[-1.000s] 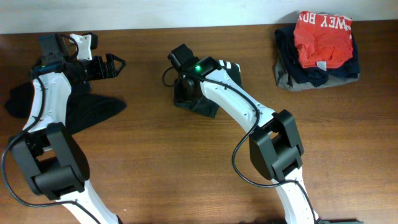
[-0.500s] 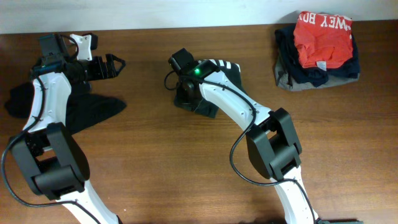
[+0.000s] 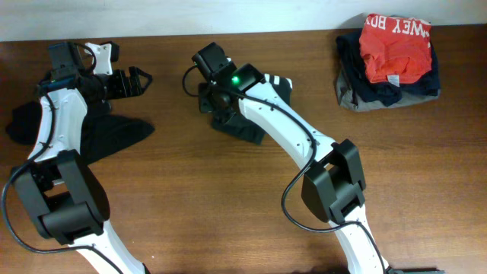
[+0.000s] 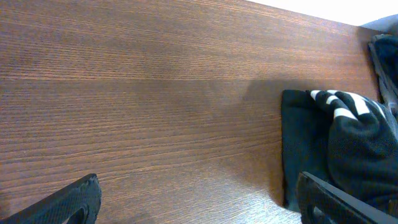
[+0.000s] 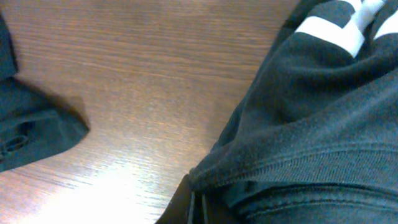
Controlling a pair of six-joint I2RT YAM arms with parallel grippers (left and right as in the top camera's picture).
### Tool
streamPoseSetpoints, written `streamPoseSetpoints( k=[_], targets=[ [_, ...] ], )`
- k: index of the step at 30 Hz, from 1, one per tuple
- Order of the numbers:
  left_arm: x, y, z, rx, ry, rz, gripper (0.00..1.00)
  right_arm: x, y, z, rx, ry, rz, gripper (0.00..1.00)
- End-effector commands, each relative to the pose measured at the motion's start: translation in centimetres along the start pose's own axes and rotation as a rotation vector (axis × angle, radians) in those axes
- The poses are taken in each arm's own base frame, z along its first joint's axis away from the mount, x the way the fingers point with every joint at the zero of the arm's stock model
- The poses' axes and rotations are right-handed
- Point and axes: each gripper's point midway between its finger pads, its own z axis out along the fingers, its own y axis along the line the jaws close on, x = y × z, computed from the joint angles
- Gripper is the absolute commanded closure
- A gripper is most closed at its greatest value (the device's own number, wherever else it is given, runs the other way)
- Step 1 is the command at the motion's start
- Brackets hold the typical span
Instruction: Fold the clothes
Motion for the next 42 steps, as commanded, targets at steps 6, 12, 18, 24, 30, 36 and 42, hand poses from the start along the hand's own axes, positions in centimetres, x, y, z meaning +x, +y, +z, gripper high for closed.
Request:
streamPoseSetpoints(
  k=[6,12,18,24,30,36,42],
  targets=[
    [-0.9,-0.4,-0.8,-0.009,-0.022,0.030,0.01,2.8,0.3,5.9,-0.009,0.086,-0.023,0.96],
    [-0.9,0.0,-0.8,-0.032,-0.019,0.040,0.01,3.2,2.1,5.6,-0.053,0.087,-0.194,0.56],
    [-0.8,0.1,-0.8,-0.035,-0.017,0.039,0.01,2.7,-1.6,1.7,0.170,0.137,-0.460,0.08],
    [-0.8,0.1,-0.8,-0.036,-0.018,0.040,0.01,3.0,-5.5,-0.4,0.357,0.228,-0.709,0.04],
    [-0.8,0.1,-0.8,-0.036,-0.018,0.040,0.01,4.2,-8.0,1.9,0.409,0.293,-0.788,0.04],
    [-0.7,1.0,-0.9,-0.088,-0.011,0.039,0.01,6.9,-9.8,4.7,0.390,0.366,-0.804,0.05],
    [-0.7,1.0,-0.9,-0.088,-0.010,0.038,0.01,5.3,-11.0,6.3,0.438,0.283,-0.792,0.51]
  ],
)
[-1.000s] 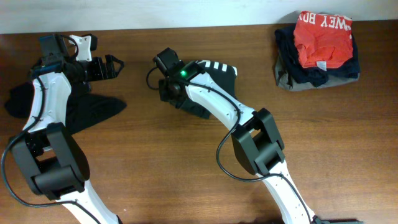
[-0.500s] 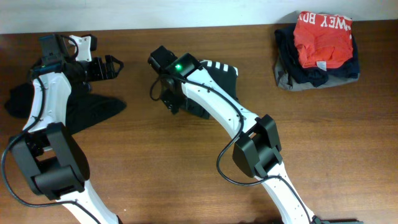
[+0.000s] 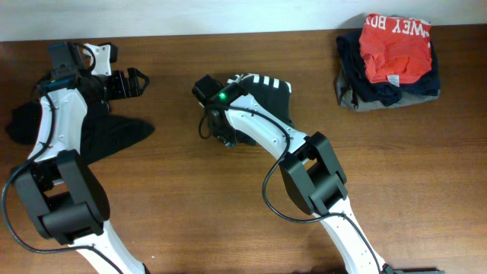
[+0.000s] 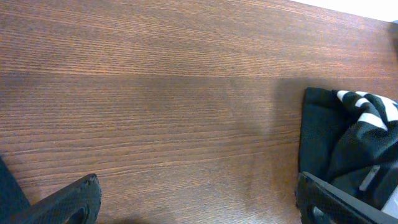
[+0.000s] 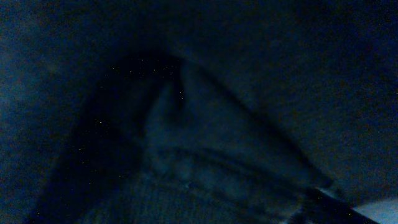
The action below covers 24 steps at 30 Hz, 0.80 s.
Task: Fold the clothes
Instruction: 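Lift the folded striped bundle and carry it to the red stack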
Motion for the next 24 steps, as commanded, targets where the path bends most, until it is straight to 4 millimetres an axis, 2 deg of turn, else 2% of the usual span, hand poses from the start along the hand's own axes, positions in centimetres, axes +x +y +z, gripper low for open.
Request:
streamPoseSetpoints(
  k=[1,3,4,7,11,13,19,24],
  targets=[
    [-0.9,-0.2,-0.8,-0.014,-0.023,0.032,0.01,0.1,-2.4,0.6,0.085,-0.008,0.033,0.67],
    [-0.9,-0.2,-0.8,-0.014,-0.023,0.032,0.01,0.2,-4.2,0.5,0.140,-0.009,0.082,0.95],
    [-0.9,-0.2,-0.8,-0.014,-0.023,0.032,0.01,0.2,-4.8,0.3,0.157,-0.010,0.098,0.96],
    [-0.9,-0.3,-0.8,-0.014,-0.023,0.032,0.01,0.5,-6.4,-0.7,0.160,-0.005,0.114,0.96],
    [-0.9,-0.2,-0.8,-0.020,-0.022,0.032,0.01,1.2,-9.2,-3.4,0.181,-0.006,0.137,0.96],
    [-0.9,0.2,-0.8,-0.040,-0.020,0.031,0.01,1.6,-13.0,-7.0,0.249,-0.035,0.191,0.96],
    [-0.9,0.2,-0.8,-0.039,-0.020,0.031,0.01,2.5,-19.9,-13.9,0.362,-0.111,0.198,0.96],
    [-0.9,0.2,-0.8,-0.039,-0.020,0.031,0.01,4.7,-26.6,-18.3,0.515,-0.139,0.297,0.96]
  ],
)
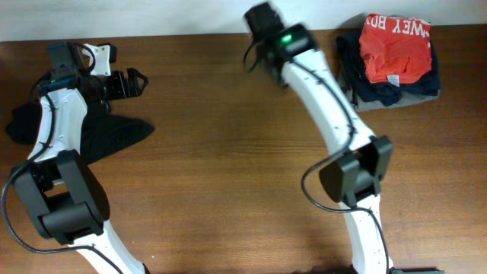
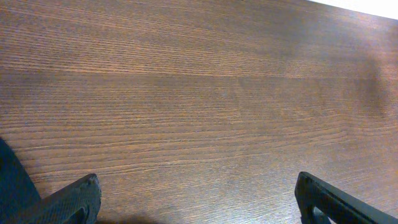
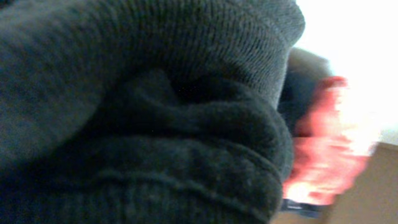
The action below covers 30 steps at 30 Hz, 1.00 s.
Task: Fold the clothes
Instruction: 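Lift the folded striped bundle and carry it to the red stack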
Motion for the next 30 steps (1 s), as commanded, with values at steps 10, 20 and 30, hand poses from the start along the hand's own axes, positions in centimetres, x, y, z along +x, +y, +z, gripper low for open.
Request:
streamPoseSetpoints(
  k=[10,20,30],
  targets=[
    [-0.9,-0.4,-0.8,-0.008,-0.023,0.031,0.01,4.2,-20.4,-1.3,0.323,-0.009,-0.011,0.96],
    [-0.9,-0.4,-0.8,-0.008,-0.023,0.031,0.01,6.2,-23.9,2.5,0.123,-0.221,-0.498,0.96],
    [-1.5,-1.8,-0.2,0.007,-0.039,0.067,0.01,7.2,-29.4,5.5,0.221,-0.425,-0.675,0.96]
  ],
)
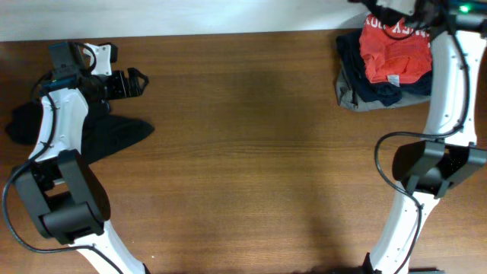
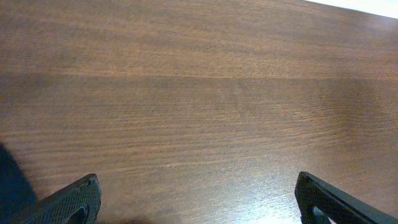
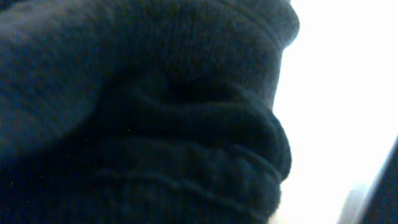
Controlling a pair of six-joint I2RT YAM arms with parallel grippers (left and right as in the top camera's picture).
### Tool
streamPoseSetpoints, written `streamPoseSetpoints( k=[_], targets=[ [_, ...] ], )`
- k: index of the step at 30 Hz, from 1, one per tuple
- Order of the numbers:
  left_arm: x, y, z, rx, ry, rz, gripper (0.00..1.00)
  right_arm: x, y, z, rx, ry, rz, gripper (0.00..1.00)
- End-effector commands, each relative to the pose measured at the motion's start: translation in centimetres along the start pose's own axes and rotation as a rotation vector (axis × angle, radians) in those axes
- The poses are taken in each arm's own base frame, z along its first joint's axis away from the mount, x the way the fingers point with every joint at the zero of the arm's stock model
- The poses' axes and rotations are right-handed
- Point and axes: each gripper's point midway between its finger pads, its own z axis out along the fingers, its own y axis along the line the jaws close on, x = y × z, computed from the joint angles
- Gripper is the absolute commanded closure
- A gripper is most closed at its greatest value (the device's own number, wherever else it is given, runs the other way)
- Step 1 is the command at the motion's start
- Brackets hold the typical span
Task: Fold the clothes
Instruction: 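Lift the folded striped bundle and carry it to the red stack, then lower the bundle onto the stack top and open the right gripper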
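Note:
The black striped garment (image 3: 155, 124) fills the right wrist view as dark knit cloth, with white wall beside it. My right gripper (image 1: 411, 9) is at the far right back edge, above the folded stack, shut on that garment with its fingers hidden by the cloth. A second dark garment (image 1: 106, 137) lies spread out at the far left of the table. My left gripper (image 1: 141, 80) hovers over bare wood beside it, open and holding nothing. Its fingers (image 2: 74, 199) stand wide apart in the left wrist view.
A folded stack (image 1: 380, 91) of dark clothes topped by an orange shirt (image 1: 396, 47) sits at the back right. The brown wooden table (image 1: 251, 152) ends at a white wall along the back. A sliver of dark cloth (image 2: 7, 180) shows at the left wrist view's edge.
My right gripper has gone from the table's back middle to the far back right corner, over the folded stack, still carrying the black garment. The left arm has stayed put.
The black striped garment lay crumpled mid-table with my right gripper at its left edge. Then the gripper was pressed down into it. By a second ago the garment was off the table at the back edge, and now it is above the stack.

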Motion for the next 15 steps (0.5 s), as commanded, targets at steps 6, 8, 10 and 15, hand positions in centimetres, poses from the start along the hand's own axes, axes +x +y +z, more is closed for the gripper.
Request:
streamPoseSetpoints(
  k=[6,8,10,15],
  targets=[
    [-2.1,-2.4,0.0,0.018,-0.062,0.087,0.01,1.3,0.9,3.7,0.015,-0.106,-0.066,0.96],
    [-2.4,-2.6,0.0,0.019,-0.071,0.096,0.01,1.4,1.6,4.9,0.008,-0.104,-0.065,0.96],
    [-2.5,-2.8,0.1,0.022,-0.076,0.103,0.01,1.6,2.2,6.0,0.002,-0.102,-0.064,0.96],
    [-2.6,-2.9,0.1,0.023,-0.076,0.104,0.01,2.7,4.7,7.9,-0.066,-0.056,-0.042,0.96]
  ],
)
